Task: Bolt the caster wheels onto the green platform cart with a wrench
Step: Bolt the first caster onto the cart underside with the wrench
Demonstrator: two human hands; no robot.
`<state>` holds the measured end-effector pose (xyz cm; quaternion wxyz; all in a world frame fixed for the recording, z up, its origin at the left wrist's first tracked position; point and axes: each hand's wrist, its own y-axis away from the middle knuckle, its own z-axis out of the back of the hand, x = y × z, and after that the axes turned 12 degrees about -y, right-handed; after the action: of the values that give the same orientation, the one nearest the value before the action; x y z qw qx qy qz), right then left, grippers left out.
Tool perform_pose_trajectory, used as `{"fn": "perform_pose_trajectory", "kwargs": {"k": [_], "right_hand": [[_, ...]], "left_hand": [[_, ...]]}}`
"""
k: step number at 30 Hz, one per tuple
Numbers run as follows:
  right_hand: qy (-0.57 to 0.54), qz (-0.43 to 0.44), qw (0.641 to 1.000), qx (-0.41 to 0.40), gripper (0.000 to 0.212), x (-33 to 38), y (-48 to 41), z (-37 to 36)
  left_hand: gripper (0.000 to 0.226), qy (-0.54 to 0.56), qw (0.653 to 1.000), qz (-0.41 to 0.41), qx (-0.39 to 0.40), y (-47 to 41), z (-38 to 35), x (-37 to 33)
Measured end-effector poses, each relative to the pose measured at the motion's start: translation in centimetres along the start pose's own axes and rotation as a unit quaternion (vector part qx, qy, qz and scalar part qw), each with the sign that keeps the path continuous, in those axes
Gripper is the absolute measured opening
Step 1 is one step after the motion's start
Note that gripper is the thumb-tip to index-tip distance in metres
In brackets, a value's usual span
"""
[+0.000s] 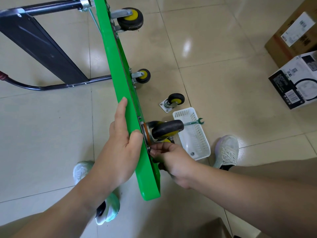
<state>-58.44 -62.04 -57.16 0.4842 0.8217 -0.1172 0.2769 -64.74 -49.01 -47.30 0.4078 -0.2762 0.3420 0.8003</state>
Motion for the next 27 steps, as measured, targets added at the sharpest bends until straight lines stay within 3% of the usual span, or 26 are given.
{"fn": "perform_pose_trajectory", "kwargs": {"k": [27], "right_hand": [[-0.037,-0.022,0.999,0.018,0.011,0.74,0.26,-0.10]], "left_hand": [[0.068,-0.007,1.000,-0.003,-0.006,-0.03,0.03,-0.03]]}}
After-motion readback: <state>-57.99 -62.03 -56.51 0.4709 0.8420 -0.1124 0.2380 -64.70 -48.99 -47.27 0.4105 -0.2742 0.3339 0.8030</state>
